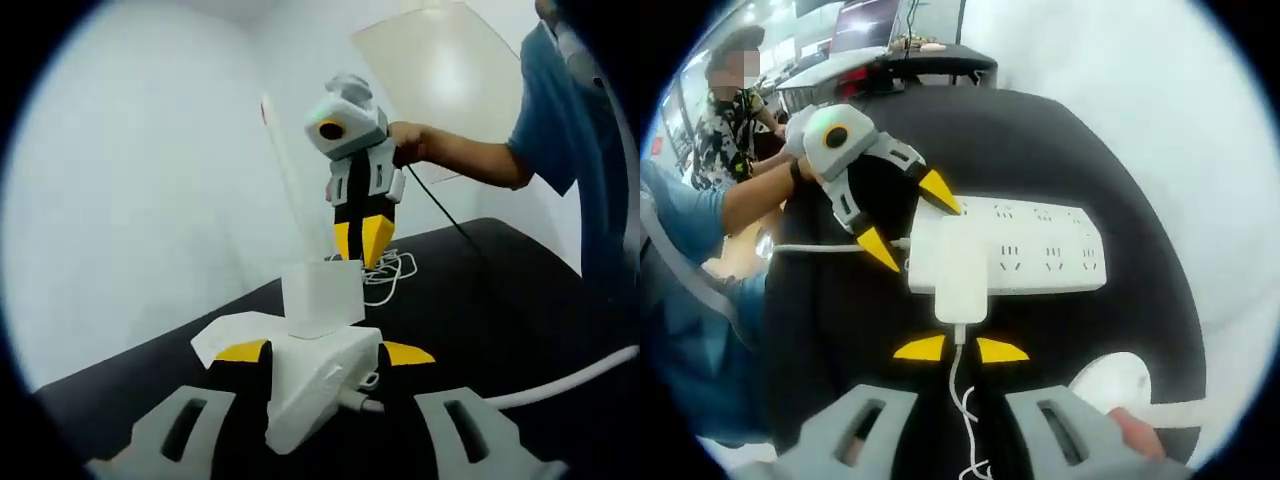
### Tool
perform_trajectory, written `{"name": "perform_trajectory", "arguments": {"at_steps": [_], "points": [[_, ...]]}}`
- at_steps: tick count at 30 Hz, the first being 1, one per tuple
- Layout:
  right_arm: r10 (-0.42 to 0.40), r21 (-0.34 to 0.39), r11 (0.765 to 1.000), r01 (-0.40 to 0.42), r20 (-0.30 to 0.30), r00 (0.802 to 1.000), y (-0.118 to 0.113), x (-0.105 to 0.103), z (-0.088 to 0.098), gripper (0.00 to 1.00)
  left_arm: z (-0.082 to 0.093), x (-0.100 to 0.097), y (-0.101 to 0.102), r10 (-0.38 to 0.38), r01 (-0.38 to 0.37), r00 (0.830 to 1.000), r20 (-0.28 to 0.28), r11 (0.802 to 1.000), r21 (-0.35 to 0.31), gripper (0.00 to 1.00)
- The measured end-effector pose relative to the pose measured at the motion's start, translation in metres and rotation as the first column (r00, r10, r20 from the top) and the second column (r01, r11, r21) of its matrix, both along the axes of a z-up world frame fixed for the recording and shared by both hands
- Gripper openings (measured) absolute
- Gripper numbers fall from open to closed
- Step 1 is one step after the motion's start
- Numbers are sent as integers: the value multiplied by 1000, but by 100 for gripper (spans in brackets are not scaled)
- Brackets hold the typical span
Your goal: Insert the desk lamp plug into the socket, turn on the power strip switch, turn on the lamp switch, then turn off the lamp switch, turn off the power strip switch, and remove the plug from the socket.
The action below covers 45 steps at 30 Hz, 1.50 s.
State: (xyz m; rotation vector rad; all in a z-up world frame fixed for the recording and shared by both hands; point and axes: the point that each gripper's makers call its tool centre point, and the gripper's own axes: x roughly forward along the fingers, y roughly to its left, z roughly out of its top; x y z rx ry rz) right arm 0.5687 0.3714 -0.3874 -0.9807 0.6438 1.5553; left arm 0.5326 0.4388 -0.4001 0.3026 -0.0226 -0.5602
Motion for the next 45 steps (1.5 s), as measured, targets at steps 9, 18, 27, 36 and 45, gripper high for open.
{"name": "perform_trajectory", "arguments": {"at_steps": [9,18,27,36,45], "points": [[-3,-75,997,3,-5,1000,5,-5,-17,12,-1,3,3,0,0,1000,0,1000,0,40],[-19,-117,993,17,-20,1000,4,-5,-26,11,-1,2,2,0,0,1000,0,1000,1,40],[-55,-142,989,51,-26,998,1,-4,-27,7,-3,-1,-1,1,-1,1000,0,1000,2,40],[36,-245,969,-12,97,995,6,-5,-15,6,-5,4,3,6,-6,1000,-15,1000,28,41],[6,-247,969,14,80,997,12,-8,-4,6,-5,6,6,17,-17,1000,-15,1000,17,41]]}}
